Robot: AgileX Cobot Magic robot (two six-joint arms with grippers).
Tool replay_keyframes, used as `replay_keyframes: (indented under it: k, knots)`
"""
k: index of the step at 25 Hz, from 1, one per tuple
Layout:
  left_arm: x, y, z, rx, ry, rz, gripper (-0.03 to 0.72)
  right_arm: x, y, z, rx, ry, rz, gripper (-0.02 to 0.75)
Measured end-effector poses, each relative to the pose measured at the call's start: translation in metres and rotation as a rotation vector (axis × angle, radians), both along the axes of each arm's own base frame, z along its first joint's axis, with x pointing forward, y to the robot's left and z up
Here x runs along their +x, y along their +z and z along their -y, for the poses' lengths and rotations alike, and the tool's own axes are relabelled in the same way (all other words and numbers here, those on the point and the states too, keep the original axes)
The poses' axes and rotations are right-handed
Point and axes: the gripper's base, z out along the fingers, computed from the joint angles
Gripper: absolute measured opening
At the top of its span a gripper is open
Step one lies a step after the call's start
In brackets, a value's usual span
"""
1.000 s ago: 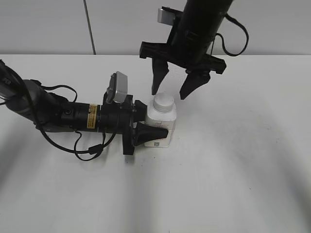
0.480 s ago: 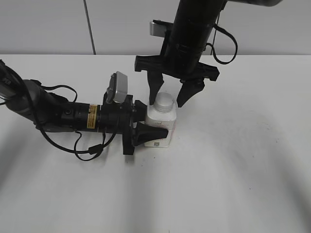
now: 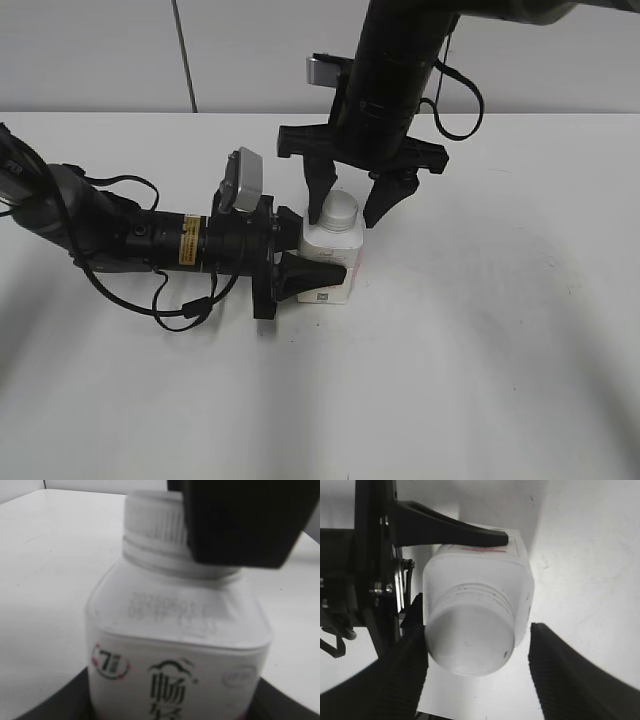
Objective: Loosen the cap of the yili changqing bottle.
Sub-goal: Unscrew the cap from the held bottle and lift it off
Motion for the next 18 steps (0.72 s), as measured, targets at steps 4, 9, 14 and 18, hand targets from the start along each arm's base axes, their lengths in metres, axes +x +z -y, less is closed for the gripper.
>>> replay_keyframes:
  k: [4,9,14,18]
  knots:
    - [0.0,0.0,0.0,0.0,0.0,0.0,0.376,0.0,0.0,0.0,0.0,0.001,0.0,0.478]
    - [0.0,0.0,0.0,0.0,0.0,0.0,0.376,0.0002,0.0001,-0.0003,0.004,0.006,0.004,0.451]
    - [0.0,0.0,0.0,0.0,0.0,-0.001,0.376,0.0006,0.0001,-0.0005,0.006,0.014,0.011,0.446]
    - [0.0,0.0,0.0,0.0,0.0,-0.001,0.376,0.0013,0.0002,-0.0009,0.011,0.018,0.02,0.445]
